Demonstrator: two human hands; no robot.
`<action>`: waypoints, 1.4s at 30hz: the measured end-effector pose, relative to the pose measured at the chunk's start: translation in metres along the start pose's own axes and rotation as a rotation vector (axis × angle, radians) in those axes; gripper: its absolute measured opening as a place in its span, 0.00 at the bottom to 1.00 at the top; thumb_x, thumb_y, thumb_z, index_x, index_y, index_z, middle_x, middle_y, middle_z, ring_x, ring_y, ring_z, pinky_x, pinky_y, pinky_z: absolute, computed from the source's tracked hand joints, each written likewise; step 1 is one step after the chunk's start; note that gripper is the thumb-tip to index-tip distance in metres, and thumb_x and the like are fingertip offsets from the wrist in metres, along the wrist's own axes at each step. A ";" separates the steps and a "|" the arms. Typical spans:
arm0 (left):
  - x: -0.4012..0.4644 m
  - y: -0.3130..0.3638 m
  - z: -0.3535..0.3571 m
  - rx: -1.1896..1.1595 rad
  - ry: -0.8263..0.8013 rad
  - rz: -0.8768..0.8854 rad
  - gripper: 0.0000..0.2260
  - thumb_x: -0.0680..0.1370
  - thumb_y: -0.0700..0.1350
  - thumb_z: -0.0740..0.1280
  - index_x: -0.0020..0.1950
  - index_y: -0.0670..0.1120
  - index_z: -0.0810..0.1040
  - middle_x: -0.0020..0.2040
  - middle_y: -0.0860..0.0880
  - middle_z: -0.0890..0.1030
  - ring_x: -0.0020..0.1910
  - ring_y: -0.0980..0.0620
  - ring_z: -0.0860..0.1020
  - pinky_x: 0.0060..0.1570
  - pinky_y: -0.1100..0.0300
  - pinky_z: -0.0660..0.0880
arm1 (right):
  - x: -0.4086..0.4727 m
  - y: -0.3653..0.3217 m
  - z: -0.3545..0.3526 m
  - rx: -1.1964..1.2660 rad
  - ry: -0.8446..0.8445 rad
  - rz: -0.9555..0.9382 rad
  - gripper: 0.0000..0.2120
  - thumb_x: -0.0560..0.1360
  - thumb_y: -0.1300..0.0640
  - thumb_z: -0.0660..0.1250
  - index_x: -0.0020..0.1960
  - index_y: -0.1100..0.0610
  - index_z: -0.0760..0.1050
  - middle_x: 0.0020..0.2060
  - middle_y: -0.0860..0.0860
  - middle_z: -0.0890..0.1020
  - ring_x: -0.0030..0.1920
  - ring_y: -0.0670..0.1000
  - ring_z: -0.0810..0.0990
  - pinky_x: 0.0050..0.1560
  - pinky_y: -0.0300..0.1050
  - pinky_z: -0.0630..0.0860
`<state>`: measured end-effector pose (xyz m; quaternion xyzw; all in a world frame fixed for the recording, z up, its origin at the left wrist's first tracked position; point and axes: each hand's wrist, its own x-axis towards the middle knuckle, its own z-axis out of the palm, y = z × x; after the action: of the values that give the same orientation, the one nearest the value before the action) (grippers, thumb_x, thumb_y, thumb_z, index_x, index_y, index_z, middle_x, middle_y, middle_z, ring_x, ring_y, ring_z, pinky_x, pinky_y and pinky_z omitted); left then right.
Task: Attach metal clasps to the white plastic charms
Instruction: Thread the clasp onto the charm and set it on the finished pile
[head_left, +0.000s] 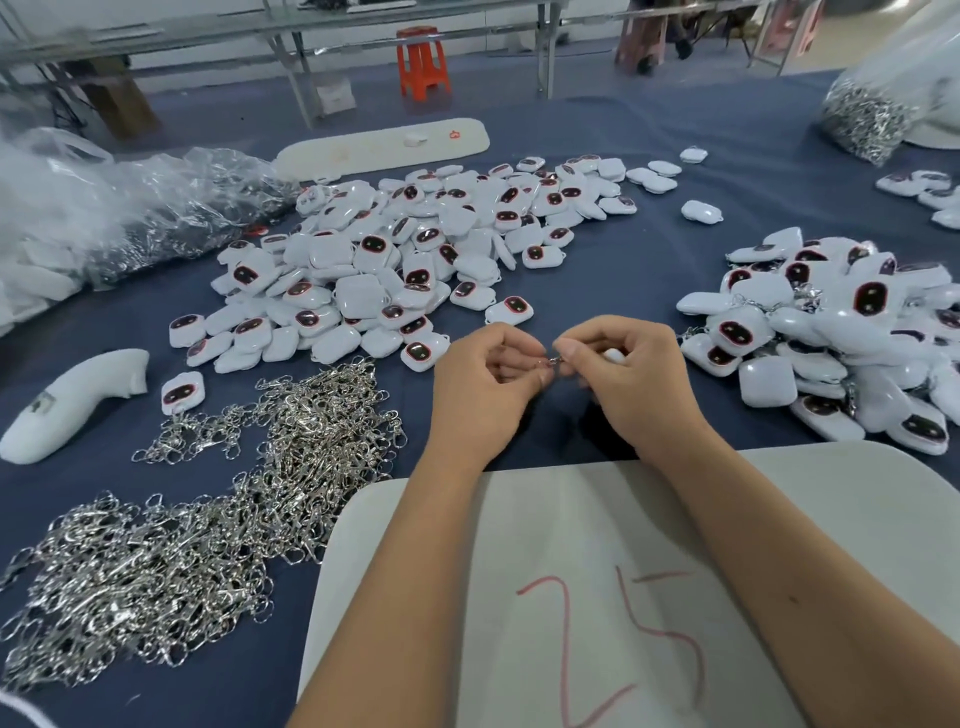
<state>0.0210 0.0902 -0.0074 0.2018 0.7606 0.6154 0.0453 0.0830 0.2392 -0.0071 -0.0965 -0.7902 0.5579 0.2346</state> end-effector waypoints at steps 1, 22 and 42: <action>0.000 0.000 0.000 -0.006 0.017 -0.005 0.09 0.72 0.33 0.77 0.45 0.46 0.83 0.38 0.51 0.86 0.40 0.57 0.84 0.44 0.66 0.79 | 0.000 0.000 0.000 0.023 0.014 0.017 0.10 0.79 0.59 0.72 0.40 0.49 0.84 0.34 0.47 0.85 0.34 0.44 0.78 0.40 0.44 0.75; 0.002 0.004 -0.001 -0.159 0.128 0.011 0.11 0.70 0.36 0.80 0.44 0.46 0.81 0.40 0.48 0.87 0.40 0.53 0.85 0.45 0.63 0.79 | -0.002 0.000 0.001 0.018 -0.030 -0.131 0.06 0.79 0.64 0.72 0.46 0.55 0.85 0.32 0.38 0.83 0.34 0.40 0.79 0.41 0.28 0.71; -0.001 0.003 -0.001 0.188 0.154 0.306 0.10 0.71 0.36 0.78 0.44 0.49 0.81 0.42 0.58 0.83 0.41 0.58 0.83 0.44 0.67 0.78 | -0.006 -0.006 0.005 -0.174 0.006 -0.194 0.06 0.77 0.64 0.74 0.47 0.54 0.86 0.36 0.40 0.84 0.38 0.41 0.80 0.43 0.28 0.70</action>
<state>0.0219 0.0892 -0.0046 0.2705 0.7764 0.5550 -0.1262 0.0862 0.2307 -0.0046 -0.0411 -0.8405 0.4616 0.2807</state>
